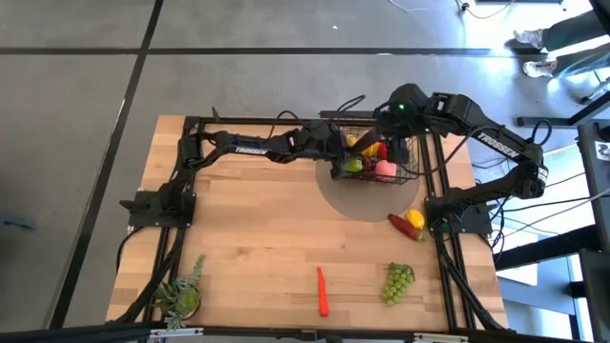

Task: Build produce basket
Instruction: Put the violet eggplant into the black wire basket

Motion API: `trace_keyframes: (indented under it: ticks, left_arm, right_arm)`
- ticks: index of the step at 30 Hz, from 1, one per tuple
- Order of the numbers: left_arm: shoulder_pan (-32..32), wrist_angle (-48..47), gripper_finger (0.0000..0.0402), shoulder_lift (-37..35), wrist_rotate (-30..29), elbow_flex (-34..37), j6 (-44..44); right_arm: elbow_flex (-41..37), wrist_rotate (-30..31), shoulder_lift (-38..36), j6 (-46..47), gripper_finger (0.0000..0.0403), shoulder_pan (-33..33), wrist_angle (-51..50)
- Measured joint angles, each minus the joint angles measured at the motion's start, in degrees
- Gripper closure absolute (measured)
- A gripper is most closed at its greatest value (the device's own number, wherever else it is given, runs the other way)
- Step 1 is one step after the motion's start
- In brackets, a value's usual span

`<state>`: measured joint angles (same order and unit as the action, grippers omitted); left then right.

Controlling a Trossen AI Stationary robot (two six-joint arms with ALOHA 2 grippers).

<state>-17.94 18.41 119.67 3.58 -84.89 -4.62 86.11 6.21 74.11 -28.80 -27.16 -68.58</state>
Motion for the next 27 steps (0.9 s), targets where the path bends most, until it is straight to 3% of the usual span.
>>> trace_keyframes:
  ticks: [13, 27]
  left_arm:
    - [1.91, -10.51, 0.0364, -0.85, -3.62, -8.18, -10.86]
    - [2.37, -10.88, 0.0364, -0.89, -4.11, -8.16, -11.04]
  right_arm:
    - [0.09, -4.39, 0.00, -0.30, 0.0182, -2.79, -4.37]
    - [0.09, -4.84, 0.04, -0.24, 0.0196, -2.79, -4.02]
